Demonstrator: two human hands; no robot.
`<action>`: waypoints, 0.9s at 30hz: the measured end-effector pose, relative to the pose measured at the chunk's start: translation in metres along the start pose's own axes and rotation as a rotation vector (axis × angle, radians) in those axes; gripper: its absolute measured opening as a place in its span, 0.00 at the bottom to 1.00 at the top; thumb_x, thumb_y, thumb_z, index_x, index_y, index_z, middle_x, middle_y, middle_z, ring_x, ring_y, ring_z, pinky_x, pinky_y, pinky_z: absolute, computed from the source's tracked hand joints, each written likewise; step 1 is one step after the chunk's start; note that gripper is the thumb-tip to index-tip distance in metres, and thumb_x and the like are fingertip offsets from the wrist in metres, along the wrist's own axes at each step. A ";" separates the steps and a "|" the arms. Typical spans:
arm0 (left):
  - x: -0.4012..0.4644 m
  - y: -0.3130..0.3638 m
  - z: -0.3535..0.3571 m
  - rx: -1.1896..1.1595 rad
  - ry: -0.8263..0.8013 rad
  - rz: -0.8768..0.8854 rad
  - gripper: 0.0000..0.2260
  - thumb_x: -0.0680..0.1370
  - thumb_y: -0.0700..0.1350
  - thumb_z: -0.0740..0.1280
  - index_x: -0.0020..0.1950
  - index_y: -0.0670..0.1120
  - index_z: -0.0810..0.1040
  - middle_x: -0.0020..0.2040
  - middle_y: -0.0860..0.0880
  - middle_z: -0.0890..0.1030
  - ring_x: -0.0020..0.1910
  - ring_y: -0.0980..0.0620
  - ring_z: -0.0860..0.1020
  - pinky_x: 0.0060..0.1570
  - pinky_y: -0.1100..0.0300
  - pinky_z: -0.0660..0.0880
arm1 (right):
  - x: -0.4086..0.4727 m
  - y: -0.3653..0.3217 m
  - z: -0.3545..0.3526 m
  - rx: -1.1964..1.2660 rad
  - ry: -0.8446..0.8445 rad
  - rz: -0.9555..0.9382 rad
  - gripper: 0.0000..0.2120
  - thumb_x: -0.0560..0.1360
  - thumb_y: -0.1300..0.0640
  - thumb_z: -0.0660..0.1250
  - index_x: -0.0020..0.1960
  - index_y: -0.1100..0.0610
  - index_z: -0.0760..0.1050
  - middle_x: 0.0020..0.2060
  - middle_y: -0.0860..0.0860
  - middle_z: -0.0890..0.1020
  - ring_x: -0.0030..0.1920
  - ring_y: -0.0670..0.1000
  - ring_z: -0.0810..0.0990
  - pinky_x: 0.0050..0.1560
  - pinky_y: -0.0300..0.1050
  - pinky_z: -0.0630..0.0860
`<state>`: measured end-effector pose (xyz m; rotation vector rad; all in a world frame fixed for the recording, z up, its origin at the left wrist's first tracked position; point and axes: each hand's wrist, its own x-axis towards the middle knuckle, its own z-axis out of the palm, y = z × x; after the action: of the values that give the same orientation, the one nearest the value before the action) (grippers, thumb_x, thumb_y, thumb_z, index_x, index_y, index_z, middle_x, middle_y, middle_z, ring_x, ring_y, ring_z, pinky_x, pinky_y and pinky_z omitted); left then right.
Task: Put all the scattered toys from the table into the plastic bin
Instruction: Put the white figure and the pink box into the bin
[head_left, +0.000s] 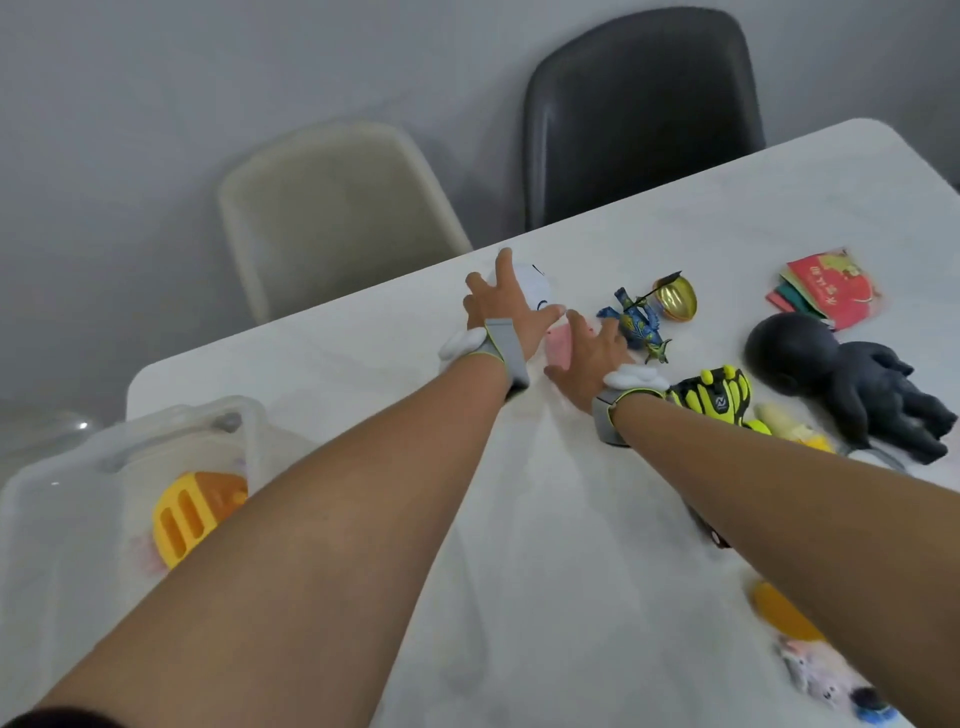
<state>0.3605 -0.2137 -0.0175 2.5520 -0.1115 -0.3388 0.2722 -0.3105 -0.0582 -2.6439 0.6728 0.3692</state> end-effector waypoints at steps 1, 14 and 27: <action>0.006 0.003 0.002 0.014 -0.020 -0.006 0.47 0.66 0.64 0.75 0.77 0.58 0.53 0.68 0.42 0.63 0.63 0.36 0.69 0.59 0.46 0.71 | 0.003 -0.001 0.000 -0.004 -0.035 0.007 0.40 0.72 0.39 0.68 0.76 0.45 0.50 0.67 0.61 0.62 0.64 0.65 0.70 0.59 0.58 0.73; 0.007 -0.010 -0.012 -0.039 -0.124 -0.059 0.54 0.63 0.60 0.77 0.76 0.63 0.41 0.62 0.41 0.64 0.49 0.38 0.74 0.54 0.50 0.72 | -0.026 0.011 0.005 0.137 0.021 0.020 0.38 0.71 0.44 0.66 0.75 0.42 0.50 0.60 0.59 0.65 0.57 0.63 0.71 0.49 0.54 0.72; -0.112 -0.021 -0.130 -0.377 0.093 -0.016 0.53 0.56 0.67 0.76 0.72 0.67 0.47 0.55 0.48 0.64 0.45 0.43 0.74 0.46 0.55 0.70 | -0.147 -0.055 -0.044 0.355 0.253 -0.006 0.39 0.66 0.42 0.67 0.73 0.40 0.53 0.54 0.54 0.64 0.53 0.61 0.73 0.45 0.50 0.73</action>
<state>0.2863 -0.1118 0.1008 2.1917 0.0082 -0.2217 0.1816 -0.2260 0.0477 -2.3690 0.7308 -0.0853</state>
